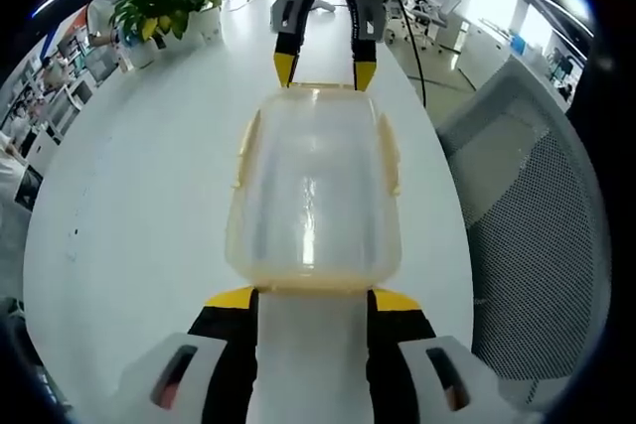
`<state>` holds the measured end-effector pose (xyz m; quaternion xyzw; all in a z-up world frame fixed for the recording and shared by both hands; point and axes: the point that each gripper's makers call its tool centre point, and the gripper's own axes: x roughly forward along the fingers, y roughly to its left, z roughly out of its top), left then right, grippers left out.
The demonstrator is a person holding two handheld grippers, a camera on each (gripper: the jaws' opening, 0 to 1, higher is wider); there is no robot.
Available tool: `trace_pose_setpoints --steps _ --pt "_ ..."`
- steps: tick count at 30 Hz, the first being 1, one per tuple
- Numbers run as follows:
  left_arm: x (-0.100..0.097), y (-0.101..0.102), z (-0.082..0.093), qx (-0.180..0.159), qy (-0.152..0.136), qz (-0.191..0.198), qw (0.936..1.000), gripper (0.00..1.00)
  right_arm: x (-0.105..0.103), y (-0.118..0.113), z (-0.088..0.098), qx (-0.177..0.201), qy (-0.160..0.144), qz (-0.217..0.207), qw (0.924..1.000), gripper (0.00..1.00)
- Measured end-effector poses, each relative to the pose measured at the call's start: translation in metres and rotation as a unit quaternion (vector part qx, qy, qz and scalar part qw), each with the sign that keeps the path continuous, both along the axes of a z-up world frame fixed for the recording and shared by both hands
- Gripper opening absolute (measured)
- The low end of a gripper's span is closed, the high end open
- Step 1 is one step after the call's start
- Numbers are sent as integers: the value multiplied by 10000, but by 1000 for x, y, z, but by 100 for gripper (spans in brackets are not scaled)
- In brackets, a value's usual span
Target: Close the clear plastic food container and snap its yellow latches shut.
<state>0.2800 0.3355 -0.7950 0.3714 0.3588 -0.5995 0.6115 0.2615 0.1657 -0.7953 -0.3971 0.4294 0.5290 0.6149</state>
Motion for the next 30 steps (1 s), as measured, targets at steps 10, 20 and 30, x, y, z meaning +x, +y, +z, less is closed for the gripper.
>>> trace_pose_setpoints --steps 10,20,30 --pt "2 8 16 -476 368 813 9949 38 10 -1 20 602 -48 -924 9939 42" --pt "12 -1 38 -1413 1511 2818 9369 32 12 7 31 1597 448 -2550 9526 46" --pt "12 16 28 -1524 2033 4218 8704 29 15 18 36 2300 667 -3824 8924 41"
